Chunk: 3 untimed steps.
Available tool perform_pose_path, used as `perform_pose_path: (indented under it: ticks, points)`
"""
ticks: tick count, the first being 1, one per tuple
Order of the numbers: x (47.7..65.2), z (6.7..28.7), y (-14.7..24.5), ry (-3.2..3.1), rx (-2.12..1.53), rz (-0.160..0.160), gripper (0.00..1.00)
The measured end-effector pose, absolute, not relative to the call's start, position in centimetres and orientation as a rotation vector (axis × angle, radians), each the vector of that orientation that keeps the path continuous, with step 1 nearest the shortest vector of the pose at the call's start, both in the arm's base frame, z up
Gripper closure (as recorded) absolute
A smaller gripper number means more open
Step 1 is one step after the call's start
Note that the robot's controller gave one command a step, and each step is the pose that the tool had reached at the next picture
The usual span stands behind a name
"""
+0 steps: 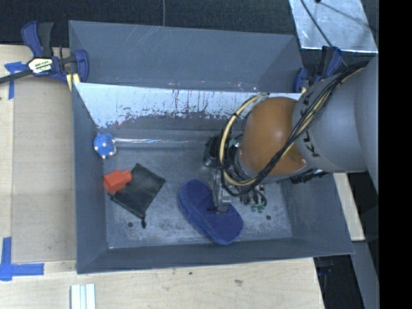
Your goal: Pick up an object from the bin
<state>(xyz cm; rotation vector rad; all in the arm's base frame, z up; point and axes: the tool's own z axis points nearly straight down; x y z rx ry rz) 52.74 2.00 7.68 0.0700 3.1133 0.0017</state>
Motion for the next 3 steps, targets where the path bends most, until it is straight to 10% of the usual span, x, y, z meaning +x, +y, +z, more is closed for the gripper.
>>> perform_pose_path:
  ticks: [1, 2, 3]
  points:
    - [53.2, 18.5, -0.7, 3.129, 0.011, -0.002, 1.0]
    - [56.0, 10.7, 3.7, 3.143, 0.053, 0.003, 1.0]
    - [56.1, 11.1, 3.4, 3.138, 0.057, 0.0, 0.0]
